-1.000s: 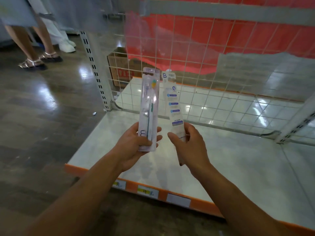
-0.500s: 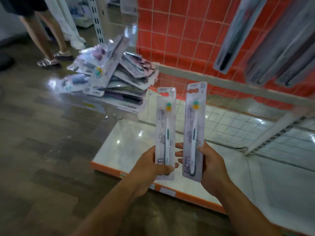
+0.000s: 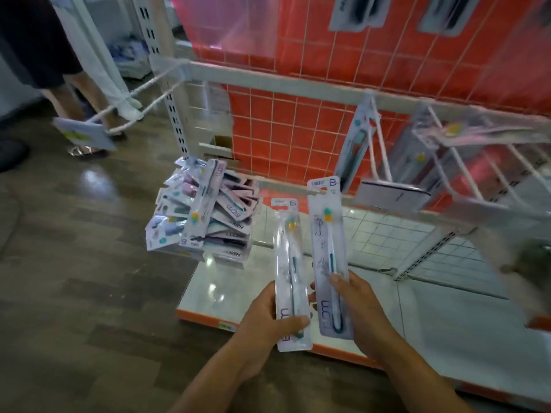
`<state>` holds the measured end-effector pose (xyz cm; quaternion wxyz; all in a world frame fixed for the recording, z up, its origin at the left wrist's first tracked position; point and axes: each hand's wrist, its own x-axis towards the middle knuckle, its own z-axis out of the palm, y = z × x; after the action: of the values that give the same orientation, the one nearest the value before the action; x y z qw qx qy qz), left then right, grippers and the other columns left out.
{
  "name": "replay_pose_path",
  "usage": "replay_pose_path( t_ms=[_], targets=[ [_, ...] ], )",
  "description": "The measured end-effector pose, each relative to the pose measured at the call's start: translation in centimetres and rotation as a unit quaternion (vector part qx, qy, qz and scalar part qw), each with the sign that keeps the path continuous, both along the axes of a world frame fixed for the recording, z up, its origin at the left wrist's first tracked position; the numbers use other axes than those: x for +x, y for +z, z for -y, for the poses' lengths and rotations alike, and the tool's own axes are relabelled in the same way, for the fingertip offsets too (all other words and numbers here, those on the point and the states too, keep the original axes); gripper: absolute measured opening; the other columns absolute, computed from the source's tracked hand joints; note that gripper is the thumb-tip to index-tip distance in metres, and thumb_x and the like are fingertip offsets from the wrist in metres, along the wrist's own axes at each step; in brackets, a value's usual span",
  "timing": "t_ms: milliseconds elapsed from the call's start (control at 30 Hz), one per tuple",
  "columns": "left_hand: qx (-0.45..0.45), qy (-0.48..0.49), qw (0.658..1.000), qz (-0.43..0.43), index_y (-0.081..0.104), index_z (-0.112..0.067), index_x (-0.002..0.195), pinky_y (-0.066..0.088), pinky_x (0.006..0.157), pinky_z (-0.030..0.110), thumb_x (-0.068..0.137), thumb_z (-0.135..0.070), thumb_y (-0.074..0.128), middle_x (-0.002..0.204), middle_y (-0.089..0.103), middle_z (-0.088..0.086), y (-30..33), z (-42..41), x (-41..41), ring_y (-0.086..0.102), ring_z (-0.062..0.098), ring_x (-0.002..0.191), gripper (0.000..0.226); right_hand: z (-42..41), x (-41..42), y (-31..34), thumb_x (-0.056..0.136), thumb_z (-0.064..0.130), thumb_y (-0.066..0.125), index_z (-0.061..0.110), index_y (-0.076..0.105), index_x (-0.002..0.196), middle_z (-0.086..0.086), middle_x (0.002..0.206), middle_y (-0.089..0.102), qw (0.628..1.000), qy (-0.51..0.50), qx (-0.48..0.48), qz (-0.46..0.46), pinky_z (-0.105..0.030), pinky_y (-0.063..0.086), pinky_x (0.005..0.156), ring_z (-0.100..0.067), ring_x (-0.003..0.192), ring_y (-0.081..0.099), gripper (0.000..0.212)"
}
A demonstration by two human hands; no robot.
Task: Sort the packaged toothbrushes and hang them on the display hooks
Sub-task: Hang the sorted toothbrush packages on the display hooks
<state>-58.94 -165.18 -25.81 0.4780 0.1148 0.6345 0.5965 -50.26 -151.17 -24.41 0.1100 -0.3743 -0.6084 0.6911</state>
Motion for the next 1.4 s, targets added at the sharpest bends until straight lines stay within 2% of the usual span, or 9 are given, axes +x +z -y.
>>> replay_pose_path(
  t_ms=[167,367,500,600,733,933,1067,1233,1400],
  targets=[
    [-0.018,0.009,1.000,0.007,0.055,-0.032,0.111,0.056,0.089,0.045,0.078,0.001,0.072,0.109,0.070,0.001,3.4,1.2,-0.6,0.067,0.021,0.101,0.049,1.8,-0.3,3.9,0.095,0.020,0.050,0.026,0.063,0.105,0.002,0.096,0.072,0.999,0.026,0.028,-0.004,-0.030,0.059,0.076,-0.018,0.087,0.071,0.017],
    [-0.022,0.006,1.000,-0.009,0.057,-0.026,0.116,0.057,0.084,0.046,0.078,0.003,0.073,0.102,0.074,0.002,7.6,2.9,-2.9,0.071,0.021,0.095,0.051,3.8,-2.1,8.5,0.095,0.006,0.051,0.027,0.061,0.107,0.004,0.108,0.070,0.998,0.051,0.017,-0.011,-0.039,0.057,0.086,-0.018,0.098,0.069,0.027],
    [-0.008,0.042,0.999,-0.013,0.060,-0.027,0.113,0.058,0.083,0.042,0.091,-0.013,0.061,0.098,0.075,-0.001,10.7,3.3,-4.5,0.071,0.020,0.093,0.026,5.0,-4.0,10.9,0.093,0.001,0.050,0.024,0.058,0.115,0.001,0.112,0.069,1.000,0.020,-0.009,-0.021,-0.042,0.055,0.090,-0.018,0.100,0.068,0.032],
    [0.010,0.046,0.999,-0.015,0.063,-0.024,0.111,0.059,0.077,0.035,0.093,-0.014,0.058,0.096,0.076,-0.002,12.7,3.7,-5.9,0.072,0.018,0.090,0.021,5.9,-5.7,12.8,0.093,0.003,0.053,0.024,0.060,0.112,0.004,0.108,0.070,0.999,-0.001,-0.007,-0.032,-0.035,0.056,0.087,-0.013,0.096,0.068,0.029],
    [0.038,0.027,0.998,-0.036,0.060,-0.021,0.120,0.052,0.094,0.046,0.086,-0.007,0.066,0.110,0.073,0.000,14.6,3.6,-7.9,0.068,0.021,0.104,0.037,6.0,-7.2,14.7,0.091,0.008,0.057,0.026,0.062,0.102,0.008,0.098,0.071,0.999,-0.013,0.010,-0.036,-0.023,0.056,0.075,-0.006,0.089,0.068,0.021],
    [0.074,0.011,0.996,-0.040,0.058,-0.017,0.122,0.051,0.093,0.051,0.076,-0.009,0.076,0.112,0.072,0.008,16.9,1.7,-10.4,0.068,0.028,0.104,0.049,4.3,-8.6,17.5,0.092,0.009,0.056,0.024,0.061,0.102,0.004,0.099,0.070,0.998,-0.004,0.039,-0.049,-0.025,0.056,0.074,-0.009,0.090,0.068,0.019],
    [0.098,0.058,0.992,-0.053,0.063,-0.018,0.117,0.053,0.089,0.051,0.090,-0.021,0.061,0.108,0.073,0.009,19.1,-0.4,-11.0,0.069,0.030,0.099,0.027,2.6,-9.5,19.2,0.093,0.011,0.057,0.025,0.061,0.107,0.008,0.100,0.070,0.995,-0.004,0.050,-0.089,-0.020,0.055,0.072,-0.004,0.091,0.067,0.020],
    [0.137,0.064,0.984,-0.098,0.056,-0.019,0.122,0.057,0.081,0.046,0.095,-0.012,0.052,0.110,0.072,0.008,22.4,-2.8,-11.5,0.069,0.029,0.100,0.028,0.2,-10.4,21.3,0.093,0.012,0.057,0.025,0.058,0.109,0.010,0.103,0.069,0.988,-0.003,0.076,-0.131,-0.017,0.054,0.071,-0.001,0.092,0.066,0.021],
    [0.152,0.094,0.978,-0.107,0.057,-0.013,0.117,0.056,0.085,0.049,0.095,-0.013,0.051,0.105,0.073,0.009,24.7,-4.0,-11.8,0.070,0.030,0.097,0.022,-0.7,-11.5,22.8,0.095,0.011,0.054,0.023,0.059,0.111,0.008,0.105,0.070,0.982,0.011,0.088,-0.165,-0.027,0.057,0.079,-0.008,0.098,0.067,0.021]
  ],
)
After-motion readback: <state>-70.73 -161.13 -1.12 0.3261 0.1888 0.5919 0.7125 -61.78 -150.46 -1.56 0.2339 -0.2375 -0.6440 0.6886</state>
